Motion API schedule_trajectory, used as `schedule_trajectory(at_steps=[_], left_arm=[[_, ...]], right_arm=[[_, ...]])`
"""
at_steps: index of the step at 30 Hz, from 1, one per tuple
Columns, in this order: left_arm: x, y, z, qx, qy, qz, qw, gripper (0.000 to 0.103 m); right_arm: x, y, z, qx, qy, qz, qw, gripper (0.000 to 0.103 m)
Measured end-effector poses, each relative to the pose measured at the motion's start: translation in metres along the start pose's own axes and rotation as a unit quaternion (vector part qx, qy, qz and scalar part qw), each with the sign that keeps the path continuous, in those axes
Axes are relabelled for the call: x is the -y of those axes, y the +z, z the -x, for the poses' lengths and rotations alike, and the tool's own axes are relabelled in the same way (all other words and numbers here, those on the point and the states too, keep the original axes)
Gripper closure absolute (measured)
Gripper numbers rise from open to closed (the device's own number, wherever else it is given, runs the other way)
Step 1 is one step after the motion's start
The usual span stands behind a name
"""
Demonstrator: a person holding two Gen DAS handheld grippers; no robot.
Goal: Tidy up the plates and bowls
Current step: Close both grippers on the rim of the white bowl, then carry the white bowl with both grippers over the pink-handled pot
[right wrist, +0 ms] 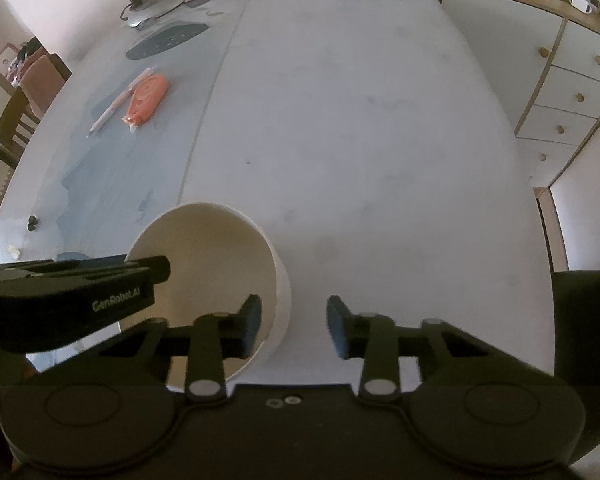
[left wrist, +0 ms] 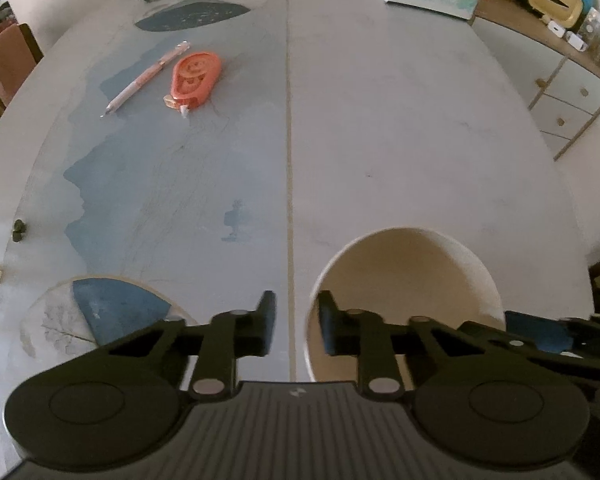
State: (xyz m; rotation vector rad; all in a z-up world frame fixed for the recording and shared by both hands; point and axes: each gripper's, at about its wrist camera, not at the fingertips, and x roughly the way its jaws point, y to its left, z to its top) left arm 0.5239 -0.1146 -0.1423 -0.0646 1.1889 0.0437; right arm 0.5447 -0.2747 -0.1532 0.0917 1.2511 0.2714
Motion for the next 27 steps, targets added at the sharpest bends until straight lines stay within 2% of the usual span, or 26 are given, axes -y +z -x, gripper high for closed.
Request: schedule_trajectory(at_steps=[5, 17, 27], left_arm=[[0.007, -0.003, 0.005, 0.002, -0.005, -0.011, 0.9999, 0.097], [0.010, -0.026, 0.033, 0.013, -0.001, -0.028, 0.9995, 0.100], [0.001, -0.060, 0.090, 0.029, -0.011, -0.048, 0.9984, 0.100]], right_arm=[[0.002, -0.002, 0.004, -0.002, 0.009, -0.001, 1.000, 0.093], [-0.009, -0.015, 0.017, 0.000, -0.007, -0.001, 1.000, 0.096], [-0.031, -0.036, 0.057, 0.011, -0.017, 0.012, 1.000, 0.098]])
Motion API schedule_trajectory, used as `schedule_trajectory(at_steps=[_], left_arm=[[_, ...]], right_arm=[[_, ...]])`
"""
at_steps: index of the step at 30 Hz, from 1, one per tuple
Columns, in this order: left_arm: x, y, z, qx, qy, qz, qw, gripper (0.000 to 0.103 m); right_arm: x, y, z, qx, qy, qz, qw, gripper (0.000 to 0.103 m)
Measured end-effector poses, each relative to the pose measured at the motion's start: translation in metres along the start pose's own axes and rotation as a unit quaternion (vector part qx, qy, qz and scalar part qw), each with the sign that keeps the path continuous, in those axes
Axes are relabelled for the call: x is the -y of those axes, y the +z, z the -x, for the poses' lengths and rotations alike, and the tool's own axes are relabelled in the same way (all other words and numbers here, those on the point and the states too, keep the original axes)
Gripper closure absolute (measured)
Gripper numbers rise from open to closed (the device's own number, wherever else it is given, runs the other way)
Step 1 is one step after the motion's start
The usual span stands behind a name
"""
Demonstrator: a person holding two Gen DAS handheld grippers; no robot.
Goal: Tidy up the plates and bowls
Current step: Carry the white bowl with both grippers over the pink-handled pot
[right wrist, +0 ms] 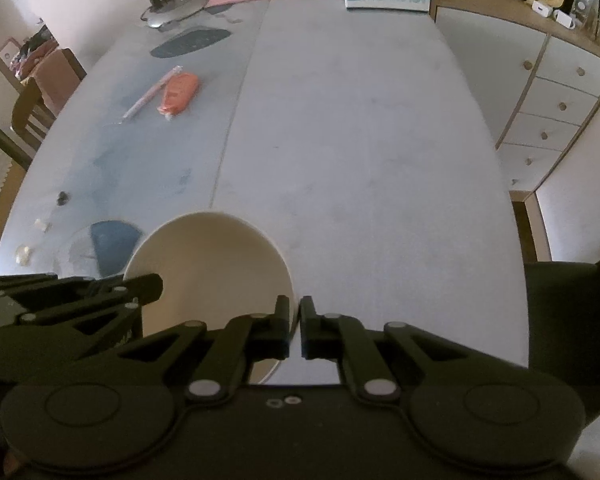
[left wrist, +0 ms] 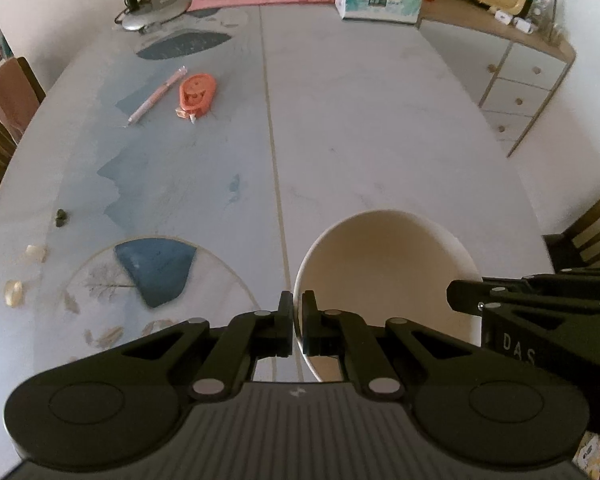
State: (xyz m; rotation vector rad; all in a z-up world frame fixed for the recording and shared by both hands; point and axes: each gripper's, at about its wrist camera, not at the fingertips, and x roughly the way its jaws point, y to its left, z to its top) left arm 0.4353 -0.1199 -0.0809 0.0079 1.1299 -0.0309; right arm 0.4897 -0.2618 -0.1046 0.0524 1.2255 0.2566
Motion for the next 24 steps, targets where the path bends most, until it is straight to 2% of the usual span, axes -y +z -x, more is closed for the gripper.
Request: schedule_trajectory(at_steps=[11, 24], left_arm=[[-0.028, -0.039, 0.075, 0.028, -0.013, -0.004, 0.9995, 0.100], [-0.092, -0.113, 0.163, 0.044, -0.002, 0.002, 0.9990, 0.099]], right_arm=[[-0.043, -0.033, 0.061, 0.023, -0.009, 0.015, 1.000, 0.098], [-0.125, -0.095, 0.126, 0.045, 0.006, 0.048, 0.998, 0.098]])
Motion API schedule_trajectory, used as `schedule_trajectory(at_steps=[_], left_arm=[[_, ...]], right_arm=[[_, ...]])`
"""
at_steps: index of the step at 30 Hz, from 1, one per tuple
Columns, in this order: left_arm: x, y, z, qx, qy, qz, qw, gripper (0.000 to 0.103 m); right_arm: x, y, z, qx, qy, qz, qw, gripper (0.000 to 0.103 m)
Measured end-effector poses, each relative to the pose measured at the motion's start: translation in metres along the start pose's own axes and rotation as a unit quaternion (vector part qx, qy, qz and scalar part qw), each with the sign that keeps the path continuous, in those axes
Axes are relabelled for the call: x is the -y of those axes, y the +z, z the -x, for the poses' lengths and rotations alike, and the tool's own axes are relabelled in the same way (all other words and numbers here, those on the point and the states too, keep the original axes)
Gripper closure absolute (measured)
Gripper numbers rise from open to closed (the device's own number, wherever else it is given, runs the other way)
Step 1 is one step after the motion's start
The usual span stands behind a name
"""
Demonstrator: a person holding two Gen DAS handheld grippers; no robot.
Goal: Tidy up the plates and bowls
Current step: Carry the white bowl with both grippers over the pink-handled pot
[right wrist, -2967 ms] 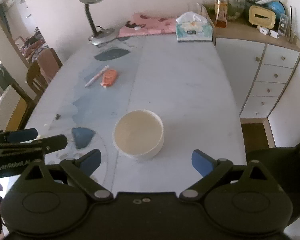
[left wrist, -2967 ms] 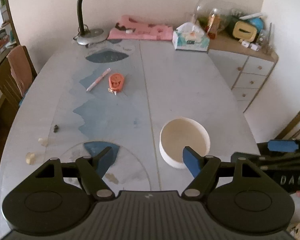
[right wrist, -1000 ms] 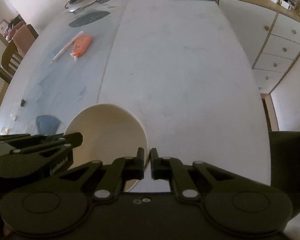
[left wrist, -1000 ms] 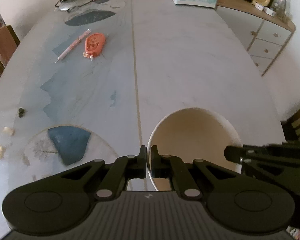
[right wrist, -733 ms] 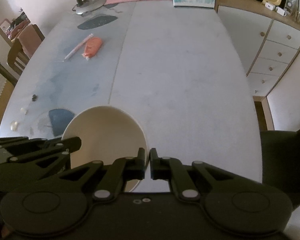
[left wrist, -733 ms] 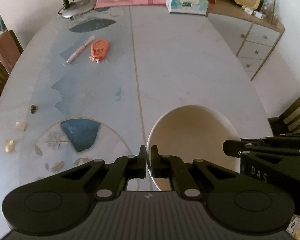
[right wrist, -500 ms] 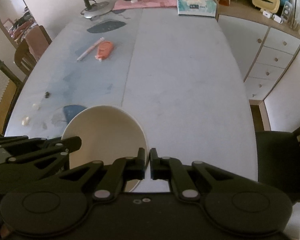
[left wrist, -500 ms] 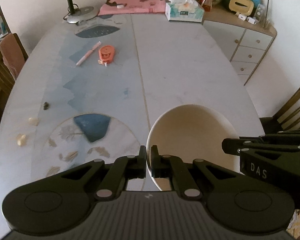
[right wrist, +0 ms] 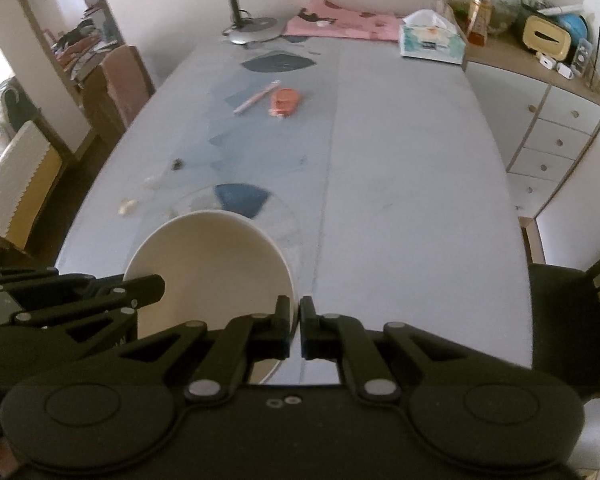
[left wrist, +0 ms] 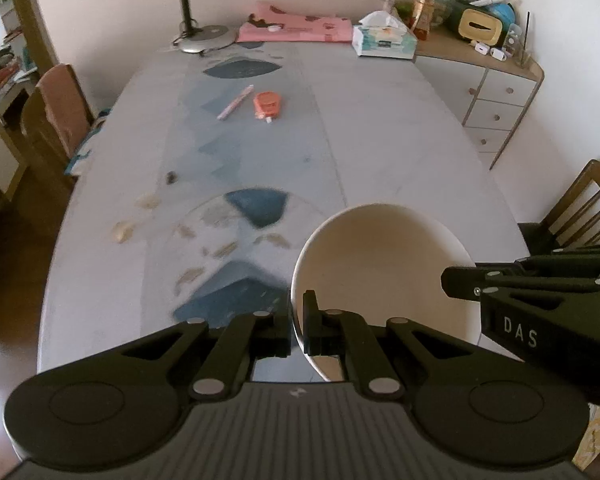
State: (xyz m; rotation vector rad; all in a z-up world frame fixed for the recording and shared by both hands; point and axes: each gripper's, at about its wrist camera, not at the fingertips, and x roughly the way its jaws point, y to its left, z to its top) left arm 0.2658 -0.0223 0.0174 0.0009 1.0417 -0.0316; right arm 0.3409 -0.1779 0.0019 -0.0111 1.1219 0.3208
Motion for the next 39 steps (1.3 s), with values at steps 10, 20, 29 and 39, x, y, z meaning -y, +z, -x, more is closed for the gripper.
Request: schedule_trajectory(at_steps=[10, 20, 29, 39], left_arm=[[-0.061, -0.064, 0.051, 0.000, 0.025, 0.017, 0.9996, 0.099], [-0.116, -0.127, 0.049, -0.043, 0.029, 0.053, 0.9972, 0.099], [-0.138, -0.169, 0.024, -0.082, 0.009, 0.081, 0.9933, 0.099], [-0.139, -0.180, 0.004, -0.101, 0.010, 0.074, 0.9921, 0.099]], right_arm=[[-0.082, -0.043, 0.024, 0.001, 0.022, 0.037, 0.999, 0.098], [-0.154, -0.087, 0.008, -0.037, 0.030, 0.080, 0.996, 0.097], [-0.177, -0.124, -0.025, -0.080, 0.021, 0.082, 0.993, 0.097], [-0.184, -0.141, -0.039, -0.099, 0.012, 0.085, 0.991, 0.097]])
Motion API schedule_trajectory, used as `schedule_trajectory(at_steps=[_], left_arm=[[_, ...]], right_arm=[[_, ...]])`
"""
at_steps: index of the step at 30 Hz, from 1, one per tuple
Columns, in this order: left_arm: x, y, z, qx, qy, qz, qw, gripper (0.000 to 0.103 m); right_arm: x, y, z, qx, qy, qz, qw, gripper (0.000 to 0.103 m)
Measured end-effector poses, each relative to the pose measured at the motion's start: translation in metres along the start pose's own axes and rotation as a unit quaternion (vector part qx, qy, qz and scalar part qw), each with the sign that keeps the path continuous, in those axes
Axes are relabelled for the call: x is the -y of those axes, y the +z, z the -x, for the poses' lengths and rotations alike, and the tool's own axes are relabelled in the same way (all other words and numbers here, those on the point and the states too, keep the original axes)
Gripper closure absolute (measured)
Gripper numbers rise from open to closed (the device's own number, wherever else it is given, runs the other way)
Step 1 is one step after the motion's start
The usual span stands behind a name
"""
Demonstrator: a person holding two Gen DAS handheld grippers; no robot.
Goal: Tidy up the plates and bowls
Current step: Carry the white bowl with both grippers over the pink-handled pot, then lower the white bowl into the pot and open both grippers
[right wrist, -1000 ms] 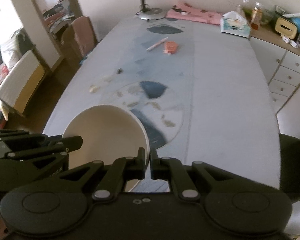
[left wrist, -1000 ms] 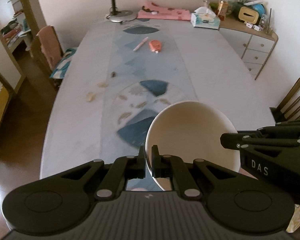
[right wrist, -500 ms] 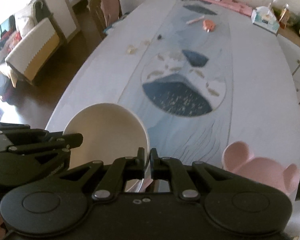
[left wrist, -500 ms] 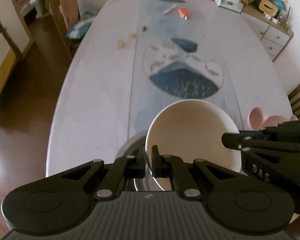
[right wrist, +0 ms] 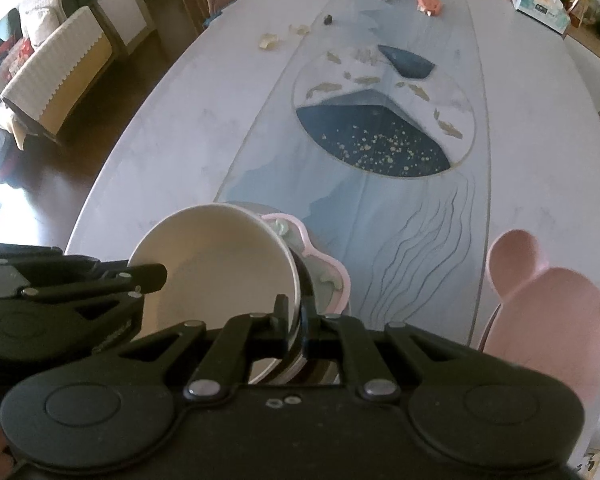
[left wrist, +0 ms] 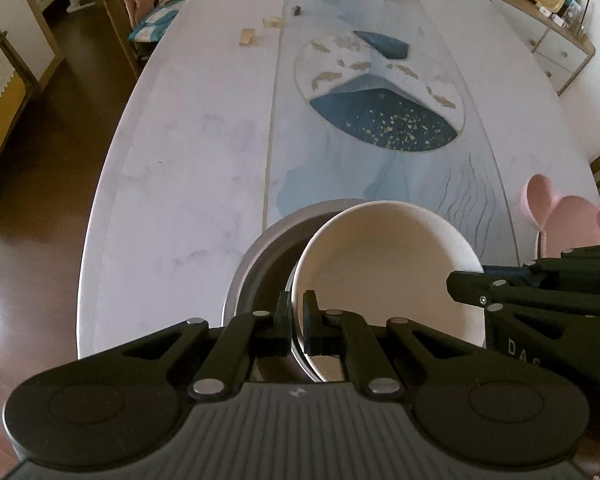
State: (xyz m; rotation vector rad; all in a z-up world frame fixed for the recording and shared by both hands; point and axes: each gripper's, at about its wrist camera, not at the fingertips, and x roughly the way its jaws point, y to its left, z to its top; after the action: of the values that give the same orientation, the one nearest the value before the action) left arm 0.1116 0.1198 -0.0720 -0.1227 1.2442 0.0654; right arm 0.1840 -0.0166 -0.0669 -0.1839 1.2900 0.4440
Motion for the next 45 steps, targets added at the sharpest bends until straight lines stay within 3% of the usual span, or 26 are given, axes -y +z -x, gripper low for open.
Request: schedule_trajectory(at_steps=[16, 24, 45], left_arm=[[0.002, -0.004, -0.010, 0.007, 0.021, -0.023, 0.9995, 0.099], [0.001, -0.007, -0.008, 0.016, 0.014, -0.017, 0.9996, 0.099], [0.001, -0.023, 0.052, 0.084, -0.016, -0.013, 0.9962, 0.098]], right_arm=[[-0.004, -0.002, -0.011, -0.007, -0.007, 0.002, 1.000, 0.096], [-0.003, -0.003, -0.006, -0.003, 0.004, -0.003, 1.000, 0.086], [0.004, -0.017, 0.041, 0.039, 0.051, 0.006, 0.998, 0.073]])
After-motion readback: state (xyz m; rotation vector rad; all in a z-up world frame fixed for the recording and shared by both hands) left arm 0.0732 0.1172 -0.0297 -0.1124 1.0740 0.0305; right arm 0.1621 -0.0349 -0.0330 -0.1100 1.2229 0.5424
